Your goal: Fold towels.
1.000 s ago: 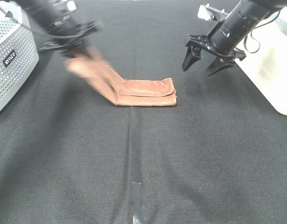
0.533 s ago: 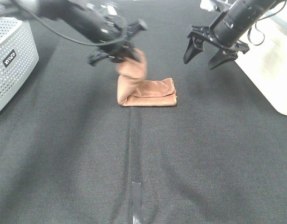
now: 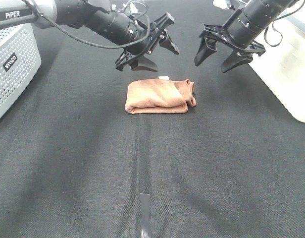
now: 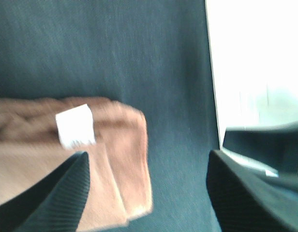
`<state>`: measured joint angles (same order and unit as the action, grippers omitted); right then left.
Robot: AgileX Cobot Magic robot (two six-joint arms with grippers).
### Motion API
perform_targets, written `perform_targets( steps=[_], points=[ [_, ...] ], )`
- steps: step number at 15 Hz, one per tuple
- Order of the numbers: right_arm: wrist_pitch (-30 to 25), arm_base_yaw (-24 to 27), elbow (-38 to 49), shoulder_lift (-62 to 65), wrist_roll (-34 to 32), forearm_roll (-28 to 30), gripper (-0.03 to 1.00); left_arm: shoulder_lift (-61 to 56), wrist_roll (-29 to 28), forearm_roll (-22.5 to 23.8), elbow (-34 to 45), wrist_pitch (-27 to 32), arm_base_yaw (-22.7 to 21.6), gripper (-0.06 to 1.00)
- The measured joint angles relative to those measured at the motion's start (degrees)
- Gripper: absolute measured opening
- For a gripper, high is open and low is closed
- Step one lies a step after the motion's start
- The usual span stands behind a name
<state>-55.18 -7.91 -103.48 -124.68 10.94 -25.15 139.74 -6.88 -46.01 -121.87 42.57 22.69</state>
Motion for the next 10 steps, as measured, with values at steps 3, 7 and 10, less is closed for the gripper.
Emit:
perform_targets(
  steps=[3, 7, 10],
  points=[
    [-0.11, -0.34, 0.0, 0.0, 3.78, -9.97, 0.73, 0.0, 3.21, 0.06, -2.69, 1.89, -4.53, 0.65],
    [-0.11, -4.81, 0.0, -3.09, 15.58, -27.96, 0.73, 0.0, 4.35, 0.52, -3.21, 4.47, -10.66, 0.65],
    [-0.06, -6.65, 0.0, -7.68, 22.46, -38.85, 0.73, 0.0, 4.35, 2.12, -3.21, 5.84, -11.97, 0.65]
  ],
)
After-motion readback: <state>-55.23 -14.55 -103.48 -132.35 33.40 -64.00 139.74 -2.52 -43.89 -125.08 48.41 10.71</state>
